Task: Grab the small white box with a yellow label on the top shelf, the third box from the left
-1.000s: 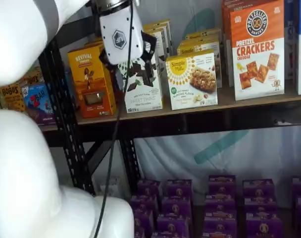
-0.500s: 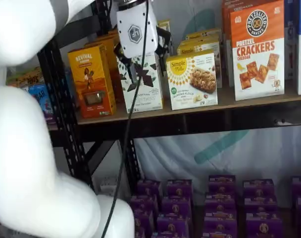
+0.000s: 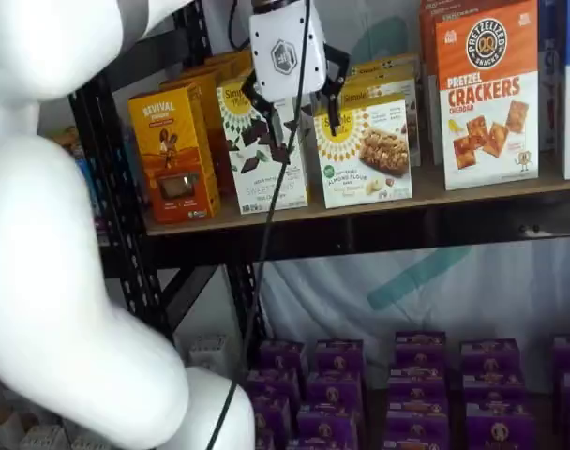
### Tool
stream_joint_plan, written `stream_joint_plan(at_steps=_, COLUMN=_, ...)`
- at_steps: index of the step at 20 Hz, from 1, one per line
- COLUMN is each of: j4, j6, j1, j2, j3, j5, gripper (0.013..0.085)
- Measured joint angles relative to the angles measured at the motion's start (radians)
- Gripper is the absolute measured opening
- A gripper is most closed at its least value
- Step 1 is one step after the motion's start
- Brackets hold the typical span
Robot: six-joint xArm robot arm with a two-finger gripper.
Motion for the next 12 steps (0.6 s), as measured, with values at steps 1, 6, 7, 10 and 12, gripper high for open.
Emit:
stream_joint_plan(at_steps=1, j4=0.004, j6=-0.008, j1=-0.008, j2=0.006, j3=-0.001, j5=-0.011, gripper=0.085)
stream_joint_plan(at_steps=6, j4=0.007, j6=-0.031, j1=-0.032, j2=0.038, j3=-0.016, j5=-0.047, gripper=0.085)
stream_joint_plan(at_steps=7, j4=0.006, j6=-0.034, j1=-0.034, j2=0.045, j3=-0.02, j5=-0.05, gripper=0.085)
stream_joint_plan(at_steps=10, j4=0.006, j6=-0.04, j1=-0.039, j2=0.067, j3=-0.036, j5=-0.049, gripper=0.085)
stream_joint_plan(at_steps=12, j4=0.01, j6=-0.043, j1=-0.043, j2=0.077, j3=-0.043, j5=-0.046, gripper=0.085)
